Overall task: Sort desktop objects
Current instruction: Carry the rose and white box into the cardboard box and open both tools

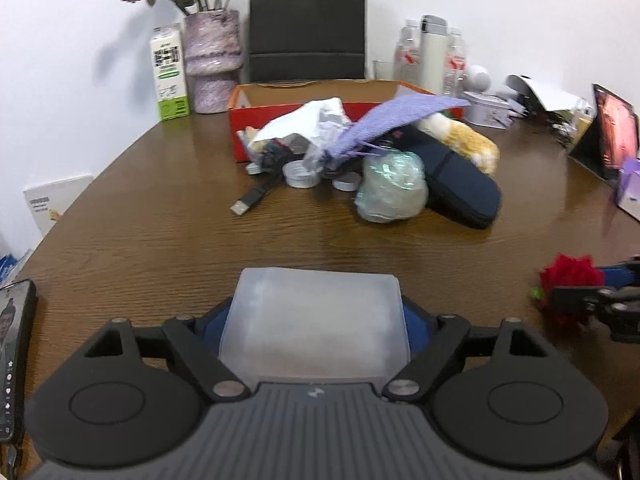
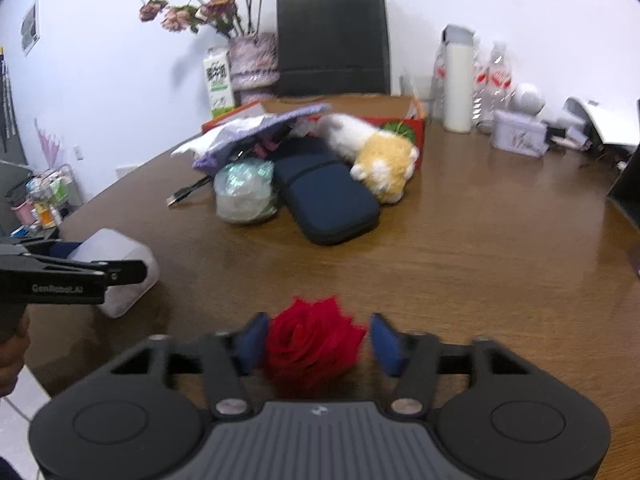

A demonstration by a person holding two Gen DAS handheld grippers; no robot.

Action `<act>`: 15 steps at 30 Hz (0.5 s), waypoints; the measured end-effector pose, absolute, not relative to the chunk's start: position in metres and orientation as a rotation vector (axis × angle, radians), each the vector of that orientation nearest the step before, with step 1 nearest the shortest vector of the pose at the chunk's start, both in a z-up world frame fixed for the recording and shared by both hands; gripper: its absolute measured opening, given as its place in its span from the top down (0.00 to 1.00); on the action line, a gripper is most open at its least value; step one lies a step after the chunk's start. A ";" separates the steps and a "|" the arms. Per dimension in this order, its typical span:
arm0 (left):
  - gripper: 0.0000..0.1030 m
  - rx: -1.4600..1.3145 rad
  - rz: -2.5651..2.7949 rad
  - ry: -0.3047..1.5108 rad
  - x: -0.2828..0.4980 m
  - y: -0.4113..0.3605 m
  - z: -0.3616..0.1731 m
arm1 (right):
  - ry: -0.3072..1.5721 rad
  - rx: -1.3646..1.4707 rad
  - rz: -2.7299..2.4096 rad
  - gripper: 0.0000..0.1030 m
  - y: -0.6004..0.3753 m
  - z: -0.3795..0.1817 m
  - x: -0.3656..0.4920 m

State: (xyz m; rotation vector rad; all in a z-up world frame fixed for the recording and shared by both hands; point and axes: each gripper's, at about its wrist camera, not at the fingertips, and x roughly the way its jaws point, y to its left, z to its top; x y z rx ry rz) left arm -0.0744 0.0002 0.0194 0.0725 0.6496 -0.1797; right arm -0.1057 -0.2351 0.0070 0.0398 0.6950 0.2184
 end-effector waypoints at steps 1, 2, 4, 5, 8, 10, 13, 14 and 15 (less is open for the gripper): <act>0.19 0.063 -0.185 0.645 -0.076 0.001 0.021 | 0.706 0.044 0.228 0.66 -0.234 0.006 -0.103; 0.19 0.052 -0.191 0.639 -0.077 0.001 0.025 | 0.704 0.053 0.226 0.66 -0.234 0.005 -0.103; 0.19 0.029 -0.200 0.603 -0.078 0.004 0.041 | 0.671 0.088 0.219 0.66 -0.238 0.014 -0.101; 0.19 0.023 -0.199 0.571 -0.077 0.005 0.051 | 0.640 0.100 0.214 0.66 -0.240 0.021 -0.099; 0.19 -0.006 -0.190 0.468 -0.057 0.009 0.092 | 0.521 0.112 0.193 0.66 -0.252 0.059 -0.082; 0.19 -0.056 -0.204 0.432 -0.021 0.016 0.120 | 0.468 0.112 0.207 0.66 -0.259 0.086 -0.055; 0.19 -0.122 -0.219 0.440 0.055 0.018 0.153 | 0.420 0.072 0.206 0.66 -0.263 0.121 0.000; 0.19 -0.120 -0.198 0.453 0.086 0.015 0.160 | 0.413 0.050 0.199 0.66 -0.261 0.132 0.022; 0.19 -0.100 -0.176 0.461 0.113 0.010 0.164 | 0.403 0.034 0.202 0.66 -0.260 0.141 0.046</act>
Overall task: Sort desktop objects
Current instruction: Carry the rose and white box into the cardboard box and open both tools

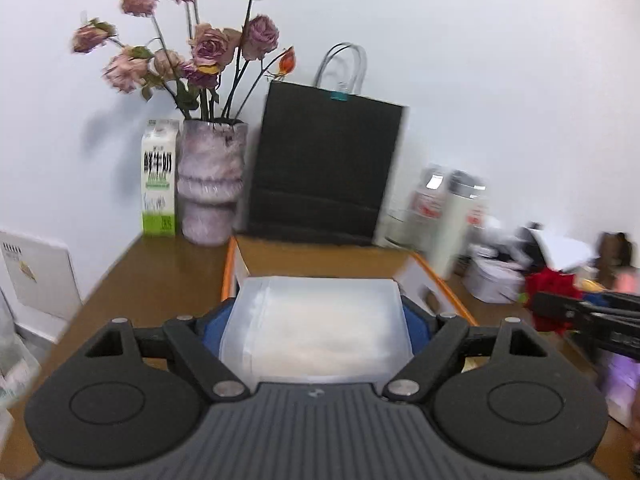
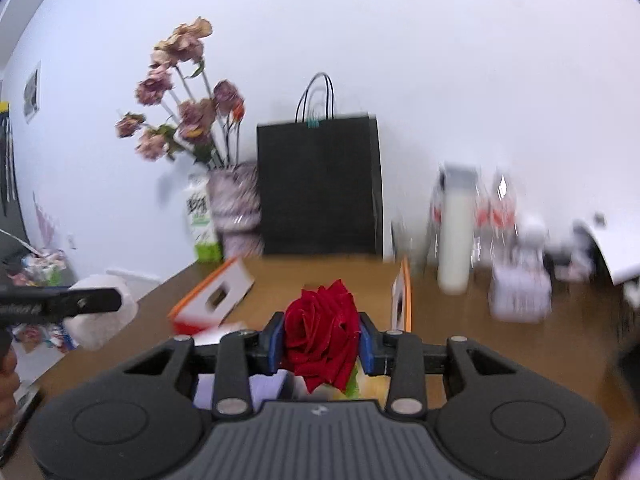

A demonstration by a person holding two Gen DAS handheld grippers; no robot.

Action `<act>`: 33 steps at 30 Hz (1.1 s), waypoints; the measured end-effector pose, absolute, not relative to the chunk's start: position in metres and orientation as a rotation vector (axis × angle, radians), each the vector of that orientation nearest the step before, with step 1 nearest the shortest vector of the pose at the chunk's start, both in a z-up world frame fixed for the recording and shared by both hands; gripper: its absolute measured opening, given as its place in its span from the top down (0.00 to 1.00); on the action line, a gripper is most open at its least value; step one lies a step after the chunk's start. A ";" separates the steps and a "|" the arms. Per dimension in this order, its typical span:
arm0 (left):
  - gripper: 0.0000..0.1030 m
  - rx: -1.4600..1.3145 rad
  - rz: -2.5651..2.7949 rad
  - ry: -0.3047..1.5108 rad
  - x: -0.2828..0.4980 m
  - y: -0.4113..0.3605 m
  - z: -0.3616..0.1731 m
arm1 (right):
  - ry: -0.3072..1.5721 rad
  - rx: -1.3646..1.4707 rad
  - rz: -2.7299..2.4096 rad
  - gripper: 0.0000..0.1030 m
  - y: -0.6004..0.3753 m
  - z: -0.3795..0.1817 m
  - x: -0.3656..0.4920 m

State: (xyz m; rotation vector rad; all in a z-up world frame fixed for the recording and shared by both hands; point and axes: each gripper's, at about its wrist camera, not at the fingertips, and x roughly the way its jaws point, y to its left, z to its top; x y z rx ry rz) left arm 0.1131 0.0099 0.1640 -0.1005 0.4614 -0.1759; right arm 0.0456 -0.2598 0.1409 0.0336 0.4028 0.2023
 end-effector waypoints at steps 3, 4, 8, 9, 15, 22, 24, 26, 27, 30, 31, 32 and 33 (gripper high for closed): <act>0.19 -0.037 -0.105 0.508 0.205 -0.008 0.161 | 0.438 0.022 0.216 0.65 -0.256 0.152 0.134; 0.19 -0.033 -0.071 0.531 0.236 -0.013 0.155 | 0.467 0.013 0.221 0.65 -0.252 0.149 0.165; 0.19 0.005 -0.022 0.728 0.337 -0.026 0.106 | 0.608 -0.012 0.187 0.65 -0.242 0.114 0.288; 0.19 -0.008 -0.006 0.775 0.352 -0.023 0.093 | 0.661 0.003 0.183 0.65 -0.242 0.098 0.316; 0.18 0.099 0.007 0.873 0.392 -0.027 0.055 | 0.879 0.018 0.138 0.62 -0.238 0.035 0.402; 0.13 0.080 -0.028 0.853 0.385 -0.028 0.075 | 0.917 0.087 0.152 0.45 -0.242 0.030 0.407; 0.11 0.081 -0.040 0.829 0.371 -0.027 0.091 | 0.893 0.069 0.143 0.38 -0.241 0.045 0.397; 0.07 0.071 -0.052 0.808 0.350 -0.024 0.107 | 0.850 0.042 0.131 0.34 -0.241 0.063 0.380; 0.05 0.061 -0.056 0.797 0.339 -0.021 0.115 | 0.833 0.036 0.124 0.32 -0.242 0.072 0.370; 0.00 -0.013 -0.084 0.754 0.292 -0.007 0.134 | 0.797 0.048 0.106 0.28 -0.245 0.089 0.331; 0.00 -0.058 -0.101 0.741 0.272 0.000 0.138 | 0.791 0.053 0.105 0.28 -0.248 0.094 0.317; 0.00 -0.097 -0.114 0.733 0.251 0.005 0.140 | 0.783 0.058 0.103 0.28 -0.249 0.097 0.300; 0.00 -0.137 -0.122 0.722 0.227 0.011 0.140 | 0.772 0.067 0.103 0.26 -0.251 0.100 0.282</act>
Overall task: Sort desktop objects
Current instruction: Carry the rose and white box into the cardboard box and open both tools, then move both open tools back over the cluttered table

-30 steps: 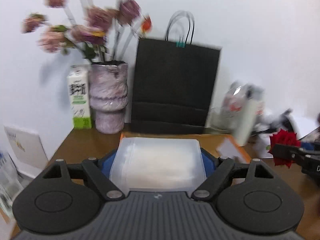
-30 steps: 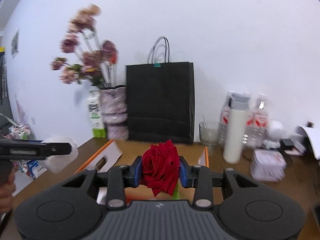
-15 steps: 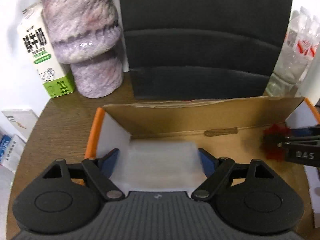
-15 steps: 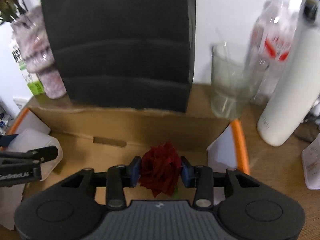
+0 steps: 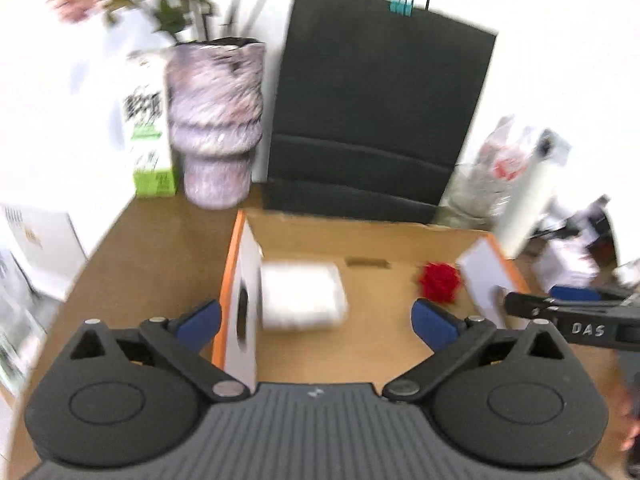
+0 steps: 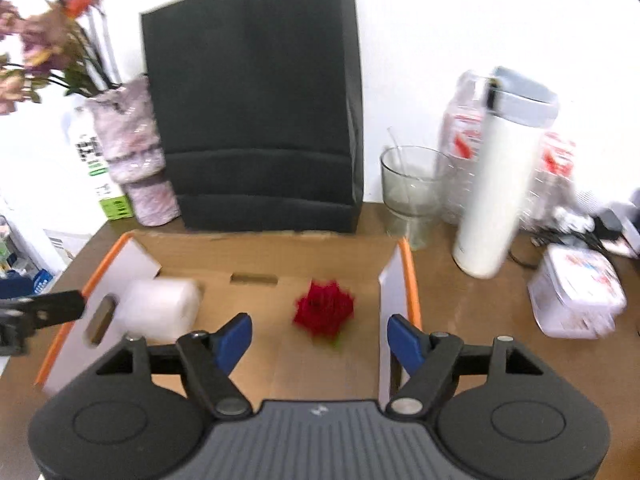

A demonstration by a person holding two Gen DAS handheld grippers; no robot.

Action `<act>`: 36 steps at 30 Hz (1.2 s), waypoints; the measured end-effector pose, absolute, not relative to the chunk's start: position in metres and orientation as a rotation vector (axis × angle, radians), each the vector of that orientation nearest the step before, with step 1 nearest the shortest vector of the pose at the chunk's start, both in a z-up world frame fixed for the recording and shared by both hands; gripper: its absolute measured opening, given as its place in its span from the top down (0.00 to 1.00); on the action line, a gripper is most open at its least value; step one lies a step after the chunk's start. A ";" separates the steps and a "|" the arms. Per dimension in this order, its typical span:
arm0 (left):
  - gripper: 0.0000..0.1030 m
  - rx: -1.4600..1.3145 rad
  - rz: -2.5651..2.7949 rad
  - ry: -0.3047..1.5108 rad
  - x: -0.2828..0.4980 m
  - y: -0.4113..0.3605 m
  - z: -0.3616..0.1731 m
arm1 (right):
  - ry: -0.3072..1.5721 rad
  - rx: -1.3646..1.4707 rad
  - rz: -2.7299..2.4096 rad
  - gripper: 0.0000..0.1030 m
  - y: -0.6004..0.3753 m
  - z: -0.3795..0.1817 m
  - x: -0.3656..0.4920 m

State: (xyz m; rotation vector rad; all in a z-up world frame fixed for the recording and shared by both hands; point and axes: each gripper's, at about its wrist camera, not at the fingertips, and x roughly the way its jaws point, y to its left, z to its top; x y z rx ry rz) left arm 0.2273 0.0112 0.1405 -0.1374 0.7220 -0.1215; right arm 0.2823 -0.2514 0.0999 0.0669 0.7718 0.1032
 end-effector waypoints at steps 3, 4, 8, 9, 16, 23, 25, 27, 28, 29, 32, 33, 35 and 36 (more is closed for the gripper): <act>0.00 -0.179 -0.125 0.679 0.170 0.019 0.139 | 0.711 0.068 0.117 0.19 -0.255 0.108 0.222; 0.00 -0.183 -0.129 0.662 0.151 0.020 0.138 | 0.690 0.066 0.117 0.18 -0.253 0.108 0.204; 0.00 -0.134 -0.135 0.594 0.081 0.021 0.129 | 0.627 0.071 0.134 0.18 -0.247 0.106 0.132; 0.00 -0.130 -0.125 0.572 0.066 0.022 0.125 | 0.615 0.064 0.146 0.17 -0.244 0.104 0.114; 0.00 -0.104 -0.051 0.548 -0.017 0.025 0.078 | 0.559 0.066 0.202 0.16 -0.229 0.065 0.000; 0.00 -0.083 0.013 0.624 -0.044 0.028 0.019 | 0.603 0.020 0.119 0.16 -0.220 0.013 -0.066; 0.00 -0.071 0.015 0.634 -0.046 0.028 0.012 | 0.615 0.010 0.106 0.16 -0.217 0.005 -0.074; 0.00 -0.060 0.018 0.635 -0.048 0.028 0.007 | 0.622 0.023 0.121 0.16 -0.214 -0.002 -0.081; 0.00 -0.053 0.014 0.636 -0.049 0.029 0.004 | 0.617 0.022 0.134 0.16 -0.213 -0.003 -0.082; 0.00 -0.048 0.009 0.637 -0.050 0.028 0.004 | 0.606 0.008 0.137 0.16 -0.212 -0.004 -0.084; 0.00 -0.053 -0.012 0.655 -0.048 0.028 0.002 | 0.578 -0.006 0.128 0.11 -0.211 -0.004 -0.086; 0.00 -0.045 -0.007 0.652 -0.048 0.027 0.002 | 0.579 0.000 0.129 0.11 -0.211 -0.004 -0.085; 0.00 -0.041 -0.001 0.656 -0.047 0.025 0.002 | 0.571 0.022 0.123 0.11 -0.213 -0.005 -0.085; 0.00 -0.040 0.000 0.655 -0.048 0.025 0.002 | 0.565 0.030 0.115 0.11 -0.214 -0.004 -0.084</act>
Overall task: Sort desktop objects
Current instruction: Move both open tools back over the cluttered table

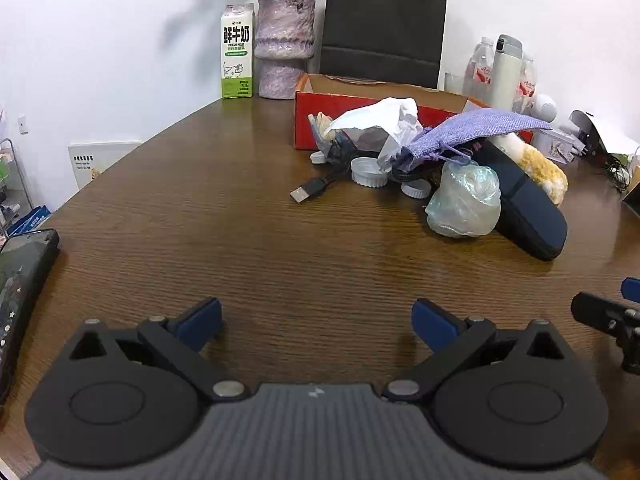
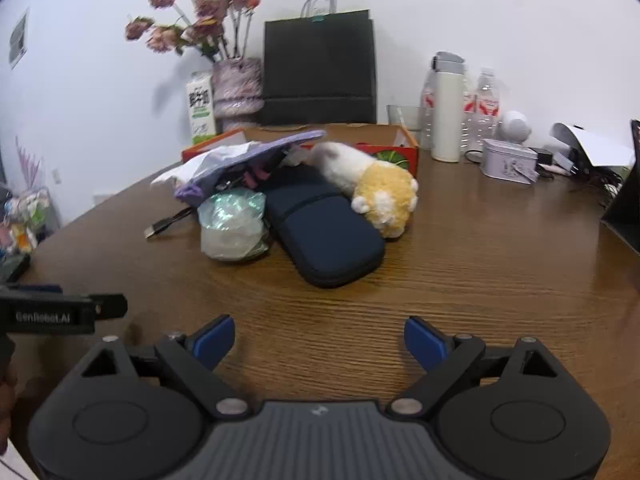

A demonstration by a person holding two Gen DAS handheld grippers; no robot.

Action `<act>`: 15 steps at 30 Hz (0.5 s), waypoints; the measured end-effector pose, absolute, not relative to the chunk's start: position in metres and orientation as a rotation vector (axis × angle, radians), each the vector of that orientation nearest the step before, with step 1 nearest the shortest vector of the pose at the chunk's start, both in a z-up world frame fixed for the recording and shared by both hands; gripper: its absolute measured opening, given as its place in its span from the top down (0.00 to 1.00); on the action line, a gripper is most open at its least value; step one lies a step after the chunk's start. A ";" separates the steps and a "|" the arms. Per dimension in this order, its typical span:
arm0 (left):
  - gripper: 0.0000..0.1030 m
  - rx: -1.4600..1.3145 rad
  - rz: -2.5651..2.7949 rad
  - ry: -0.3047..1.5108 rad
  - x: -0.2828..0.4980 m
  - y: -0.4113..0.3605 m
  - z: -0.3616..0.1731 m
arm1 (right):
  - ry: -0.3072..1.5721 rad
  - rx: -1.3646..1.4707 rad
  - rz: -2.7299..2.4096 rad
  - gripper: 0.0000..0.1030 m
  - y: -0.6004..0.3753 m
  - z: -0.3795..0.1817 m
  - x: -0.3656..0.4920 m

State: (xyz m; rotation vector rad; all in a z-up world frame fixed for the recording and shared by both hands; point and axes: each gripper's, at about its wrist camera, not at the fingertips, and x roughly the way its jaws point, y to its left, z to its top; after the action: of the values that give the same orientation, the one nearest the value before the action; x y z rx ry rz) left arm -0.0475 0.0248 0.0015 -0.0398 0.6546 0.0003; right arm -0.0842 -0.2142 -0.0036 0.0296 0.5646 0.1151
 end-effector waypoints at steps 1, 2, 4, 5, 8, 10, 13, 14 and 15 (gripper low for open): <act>0.00 -0.040 0.000 0.654 -0.048 0.025 0.001 | 0.558 0.033 0.110 0.11 -0.215 -0.004 -0.085; 0.00 -0.042 -0.001 0.653 -0.048 0.024 0.001 | 0.554 0.040 0.108 0.11 -0.216 -0.004 -0.085; 0.00 -0.046 -0.008 0.652 -0.048 0.024 0.001 | 0.552 0.055 0.101 0.11 -0.218 -0.003 -0.084; 0.00 -0.048 -0.009 0.652 -0.048 0.023 0.001 | 0.557 0.064 0.098 0.11 -0.219 -0.004 -0.083; 0.00 -0.039 -0.014 0.656 -0.047 0.022 0.001 | 0.568 0.080 0.098 0.11 -0.220 -0.005 -0.081; 0.00 -0.031 -0.023 0.659 -0.047 0.020 0.001 | 0.574 0.080 0.105 0.11 -0.218 -0.005 -0.080; 0.00 -0.043 -0.092 0.686 -0.042 0.024 0.006 | 0.623 0.114 0.131 0.11 -0.216 -0.003 -0.073; 0.00 -0.063 -0.114 0.689 -0.039 0.026 0.010 | 0.637 0.137 0.143 0.11 -0.215 -0.001 -0.069; 0.00 -0.085 -0.132 0.679 -0.037 0.030 0.014 | 0.644 0.166 0.173 0.11 -0.213 0.002 -0.065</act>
State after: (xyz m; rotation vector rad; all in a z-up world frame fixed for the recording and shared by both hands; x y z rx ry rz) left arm -0.0367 0.0295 0.0140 -0.0852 0.6789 -0.1322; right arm -0.0655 -0.2131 0.0017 0.1655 0.6439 0.1730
